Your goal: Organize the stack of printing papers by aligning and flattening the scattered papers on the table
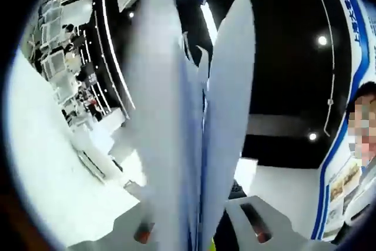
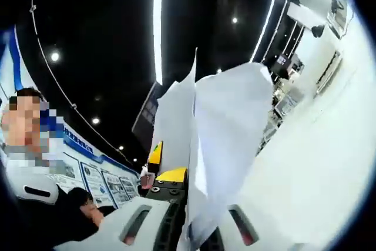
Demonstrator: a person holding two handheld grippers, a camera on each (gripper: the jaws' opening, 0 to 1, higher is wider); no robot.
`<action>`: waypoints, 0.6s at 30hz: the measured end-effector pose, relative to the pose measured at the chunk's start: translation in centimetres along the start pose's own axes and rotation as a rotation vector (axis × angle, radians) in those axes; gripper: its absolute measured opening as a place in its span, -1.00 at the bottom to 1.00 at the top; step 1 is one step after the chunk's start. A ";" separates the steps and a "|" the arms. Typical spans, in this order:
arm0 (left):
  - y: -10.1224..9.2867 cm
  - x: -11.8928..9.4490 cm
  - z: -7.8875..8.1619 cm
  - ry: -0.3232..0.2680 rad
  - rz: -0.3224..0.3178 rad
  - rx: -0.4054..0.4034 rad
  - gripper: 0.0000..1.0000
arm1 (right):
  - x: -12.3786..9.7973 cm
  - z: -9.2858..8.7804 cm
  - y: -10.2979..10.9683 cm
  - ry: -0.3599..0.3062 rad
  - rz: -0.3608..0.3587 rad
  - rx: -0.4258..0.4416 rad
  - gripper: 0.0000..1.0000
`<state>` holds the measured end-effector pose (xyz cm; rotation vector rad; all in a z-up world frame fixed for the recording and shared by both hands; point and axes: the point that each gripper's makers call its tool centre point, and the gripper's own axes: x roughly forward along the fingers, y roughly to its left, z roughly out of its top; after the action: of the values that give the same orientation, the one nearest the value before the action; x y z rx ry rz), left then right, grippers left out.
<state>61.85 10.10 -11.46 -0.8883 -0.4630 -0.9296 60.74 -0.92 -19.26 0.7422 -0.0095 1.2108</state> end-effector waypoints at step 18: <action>-0.4 -4.4 0.0 0.343 -0.246 0.104 -0.56 | -5.3 4.4 -1.2 0.357 0.043 -0.417 -1.00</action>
<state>59.13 12.09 -14.27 -0.5690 -0.3245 -1.2456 61.32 -7.84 -18.53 0.1586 0.0165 1.3144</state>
